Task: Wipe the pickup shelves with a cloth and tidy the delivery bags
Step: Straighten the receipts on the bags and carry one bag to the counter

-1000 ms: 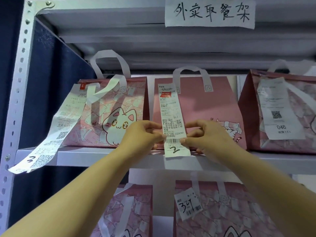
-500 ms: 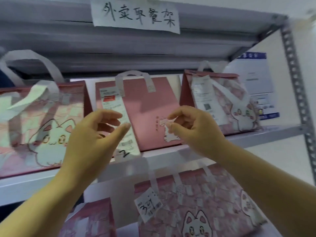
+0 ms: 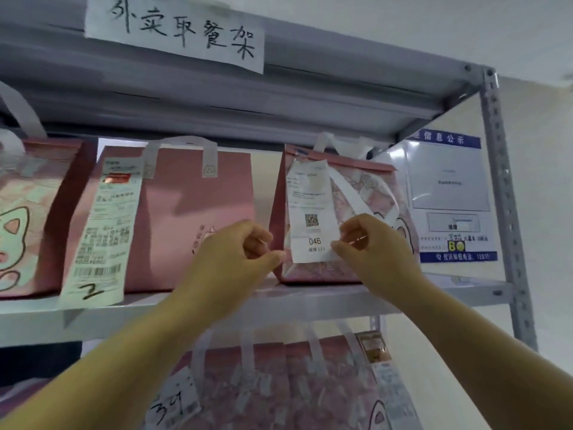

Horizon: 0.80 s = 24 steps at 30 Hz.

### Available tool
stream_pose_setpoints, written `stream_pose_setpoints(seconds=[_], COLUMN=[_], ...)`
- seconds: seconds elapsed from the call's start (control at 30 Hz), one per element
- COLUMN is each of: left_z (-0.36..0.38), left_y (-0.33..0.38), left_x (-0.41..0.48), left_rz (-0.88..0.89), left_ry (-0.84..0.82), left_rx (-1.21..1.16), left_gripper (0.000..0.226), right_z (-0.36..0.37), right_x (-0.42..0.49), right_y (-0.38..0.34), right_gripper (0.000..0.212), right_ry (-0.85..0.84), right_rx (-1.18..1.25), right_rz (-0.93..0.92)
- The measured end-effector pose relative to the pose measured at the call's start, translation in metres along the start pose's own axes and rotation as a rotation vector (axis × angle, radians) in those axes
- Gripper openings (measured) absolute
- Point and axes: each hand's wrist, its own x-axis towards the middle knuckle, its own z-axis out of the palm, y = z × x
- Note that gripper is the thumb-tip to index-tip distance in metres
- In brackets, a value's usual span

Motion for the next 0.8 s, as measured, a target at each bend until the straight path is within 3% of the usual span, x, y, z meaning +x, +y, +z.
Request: stream_pose_setpoints(seconds=[0.3,0.8], left_z=[0.036,0.057], left_y=[-0.01,-0.005], left_x=[0.029,0.037], left_rz=[-0.229,-0.199], left_ry=[0.009,0.072], left_rx=[0.024,-0.053], left_gripper=[0.016,0.017], right_z=[0.011,0.003], right_x=[0.022,0.019], right_y=[0.025,0.028], right_gripper=[0.027,0.021], right_ry=[-0.098,-0.175], right_rx=[0.113,0.489], right_rz=[0.073,0.184])
